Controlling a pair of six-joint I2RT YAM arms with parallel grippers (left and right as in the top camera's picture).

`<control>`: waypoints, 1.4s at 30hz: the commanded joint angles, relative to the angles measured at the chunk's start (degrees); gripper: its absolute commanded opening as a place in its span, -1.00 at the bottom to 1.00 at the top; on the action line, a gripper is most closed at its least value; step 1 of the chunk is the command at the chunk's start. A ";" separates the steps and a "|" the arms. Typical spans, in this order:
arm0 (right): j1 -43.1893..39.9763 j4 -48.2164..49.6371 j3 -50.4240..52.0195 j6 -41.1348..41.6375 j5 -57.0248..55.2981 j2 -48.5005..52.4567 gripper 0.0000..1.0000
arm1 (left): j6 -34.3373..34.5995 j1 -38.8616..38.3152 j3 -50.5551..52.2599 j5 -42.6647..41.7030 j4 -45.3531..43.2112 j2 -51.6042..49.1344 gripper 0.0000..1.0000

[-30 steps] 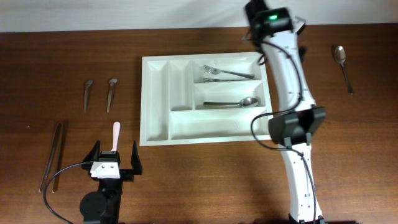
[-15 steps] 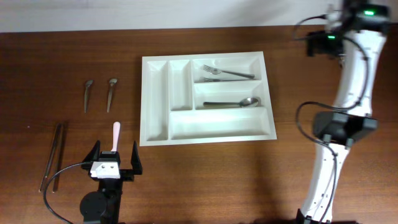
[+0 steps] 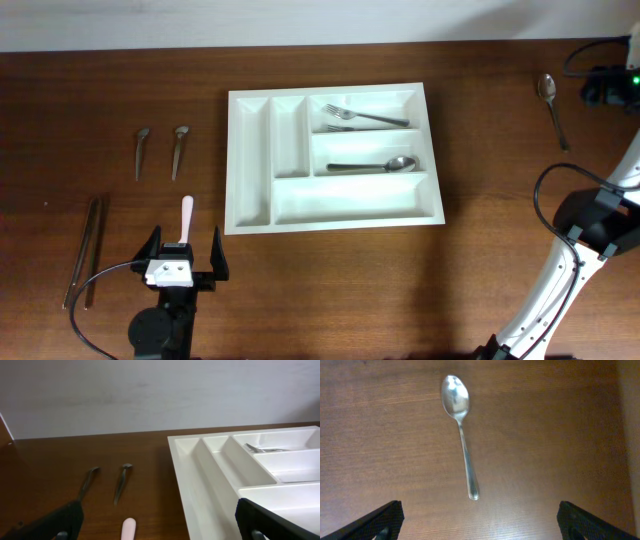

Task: Pack container
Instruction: 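Move the right gripper to the spoon lying right of the tray, then lower the right gripper onto the spoon handle and close it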

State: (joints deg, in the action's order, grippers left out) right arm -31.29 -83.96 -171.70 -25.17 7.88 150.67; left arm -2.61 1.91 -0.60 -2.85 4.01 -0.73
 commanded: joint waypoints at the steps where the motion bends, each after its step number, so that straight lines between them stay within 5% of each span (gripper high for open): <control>1: 2.89 3.98 5.11 -4.20 1.25 -0.94 0.98 | -0.68 0.13 0.09 -0.81 0.37 0.39 0.99; 9: 8.26 13.88 15.91 -2.47 -9.25 -0.92 0.98 | -0.70 0.13 0.09 -0.81 0.37 0.39 0.98; 16: 6.64 18.88 22.60 0.22 -4.90 -0.72 0.98 | -0.68 0.13 0.09 -0.81 0.37 0.39 0.98; 42: 4.24 17.53 23.28 0.42 -1.79 5.51 0.98 | -0.68 0.13 0.09 -0.81 0.37 0.39 0.98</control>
State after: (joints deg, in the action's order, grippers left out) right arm -27.29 -65.89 -149.01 -25.43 5.50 154.50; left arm -2.61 1.91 -0.60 -2.85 4.01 -0.73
